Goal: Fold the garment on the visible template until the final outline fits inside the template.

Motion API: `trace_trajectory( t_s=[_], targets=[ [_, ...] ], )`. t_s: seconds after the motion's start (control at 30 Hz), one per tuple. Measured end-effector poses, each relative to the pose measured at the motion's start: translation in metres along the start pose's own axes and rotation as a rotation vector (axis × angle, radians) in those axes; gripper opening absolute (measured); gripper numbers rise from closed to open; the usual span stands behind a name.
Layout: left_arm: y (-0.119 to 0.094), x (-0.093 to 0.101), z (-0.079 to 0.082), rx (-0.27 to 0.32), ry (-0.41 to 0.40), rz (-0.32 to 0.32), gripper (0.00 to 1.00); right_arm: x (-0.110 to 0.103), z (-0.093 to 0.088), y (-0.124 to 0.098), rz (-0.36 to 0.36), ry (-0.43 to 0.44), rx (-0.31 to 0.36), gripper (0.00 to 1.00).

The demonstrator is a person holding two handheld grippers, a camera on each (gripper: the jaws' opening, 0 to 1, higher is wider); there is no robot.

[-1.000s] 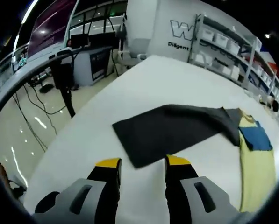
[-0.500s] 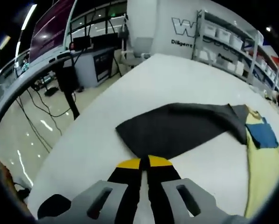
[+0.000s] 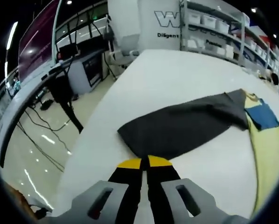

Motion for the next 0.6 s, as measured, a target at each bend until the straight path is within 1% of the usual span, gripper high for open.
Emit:
trace_trajectory(
  t_s=[0.1, 0.13, 0.2, 0.23, 0.27, 0.6],
  targets=[
    [-0.001, -0.008, 0.000, -0.006, 0.009, 0.001, 0.04, 0.000, 0.001, 0.001, 0.001, -0.004, -0.001, 0.95],
    [0.000, -0.010, -0.001, -0.017, 0.027, -0.011, 0.04, 0.000, 0.001, 0.001, 0.002, -0.004, -0.003, 0.95],
    [0.001, -0.012, -0.002, -0.021, 0.038, -0.025, 0.04, 0.000, 0.001, 0.002, 0.005, -0.010, -0.007, 0.95],
    [0.002, -0.011, -0.002, -0.027, 0.073, -0.052, 0.04, -0.001, 0.001, 0.002, 0.006, -0.013, -0.007, 0.95],
    [0.002, -0.011, -0.001, -0.026, 0.088, -0.063, 0.04, -0.001, 0.001, 0.002, 0.008, -0.014, -0.009, 0.95],
    [0.005, -0.014, -0.003, -0.027, 0.113, -0.081, 0.04, -0.003, -0.001, 0.001, 0.016, -0.018, -0.022, 0.97]
  ],
)
Point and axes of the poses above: the point that each gripper's makers call its tool centre point, and the gripper's own axes: y roughly forward along the fingers, x roughly to its right, z roughly out of its top, the point moved 2 cm from there along -y, roughly backward along the fingers, and after that the axes turned 13 degrees about x, right-handed, at the moved point
